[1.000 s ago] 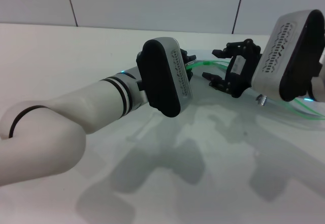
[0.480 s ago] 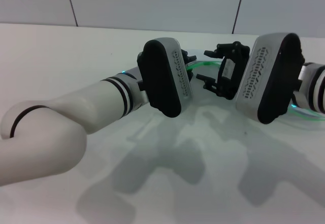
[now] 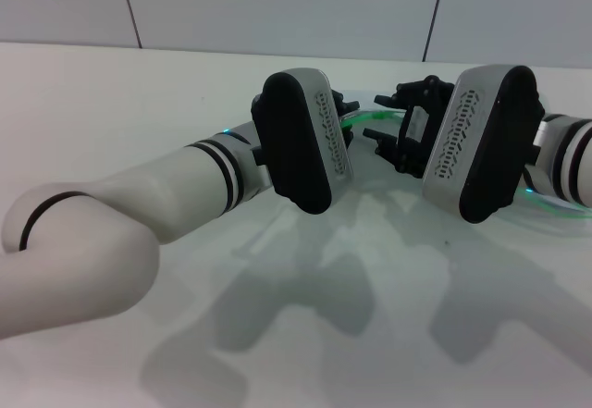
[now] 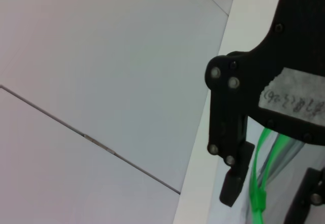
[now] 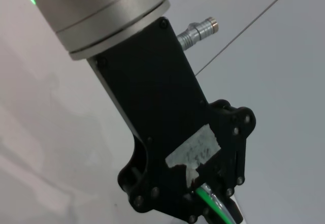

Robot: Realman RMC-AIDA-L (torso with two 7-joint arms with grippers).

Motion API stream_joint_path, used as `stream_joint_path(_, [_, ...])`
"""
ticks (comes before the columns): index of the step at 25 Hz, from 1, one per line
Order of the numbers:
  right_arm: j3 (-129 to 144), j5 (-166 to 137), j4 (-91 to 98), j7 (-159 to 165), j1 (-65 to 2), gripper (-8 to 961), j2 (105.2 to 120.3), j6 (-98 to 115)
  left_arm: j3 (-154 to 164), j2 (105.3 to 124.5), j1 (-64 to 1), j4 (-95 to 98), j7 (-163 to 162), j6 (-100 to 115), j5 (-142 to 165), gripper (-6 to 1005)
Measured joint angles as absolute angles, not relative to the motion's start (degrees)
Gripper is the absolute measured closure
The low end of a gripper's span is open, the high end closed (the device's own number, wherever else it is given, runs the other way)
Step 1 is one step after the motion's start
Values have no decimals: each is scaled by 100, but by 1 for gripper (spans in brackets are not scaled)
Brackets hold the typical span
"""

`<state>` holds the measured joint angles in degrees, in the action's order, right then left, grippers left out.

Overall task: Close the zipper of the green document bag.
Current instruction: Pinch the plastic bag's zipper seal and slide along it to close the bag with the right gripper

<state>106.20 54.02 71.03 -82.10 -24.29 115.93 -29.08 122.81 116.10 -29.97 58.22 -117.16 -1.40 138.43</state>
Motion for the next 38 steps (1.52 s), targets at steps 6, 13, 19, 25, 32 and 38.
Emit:
stream_joint_path(6, [10650,5411,7170,-8188,-2421,589,11593,-2904,12278,11610,-2997,5813,-11716,-140,13842,945])
stream_joint_path(13, [10755,5415,7256,-8177,-2389,665,11625,-2750,12278,11610,-2997,5811,-11716,-140,13842,944])
stream_joint_path(19, [10845,5424,7163,-8175,-2440,717,11628,-2675,12278,11610,-2998,5821,-11716,-140,13843,944])
stream_joint_path(25, [10814,5424,7015,-8174,-2506,777,11628,-2671,12278,11610,-3006,5830,-11716,-140,13843,945])
stream_joint_path(32, [10734,5423,6939,-8159,-2534,793,11628,-2664,12282,11610,-3006,5836,-11716,-140,13842,945])
stream_joint_path(38, [10706,5411,6934,-8078,-2545,806,11628,-2665,12287,11610,-3011,5832,-11716,-141,13842,945])
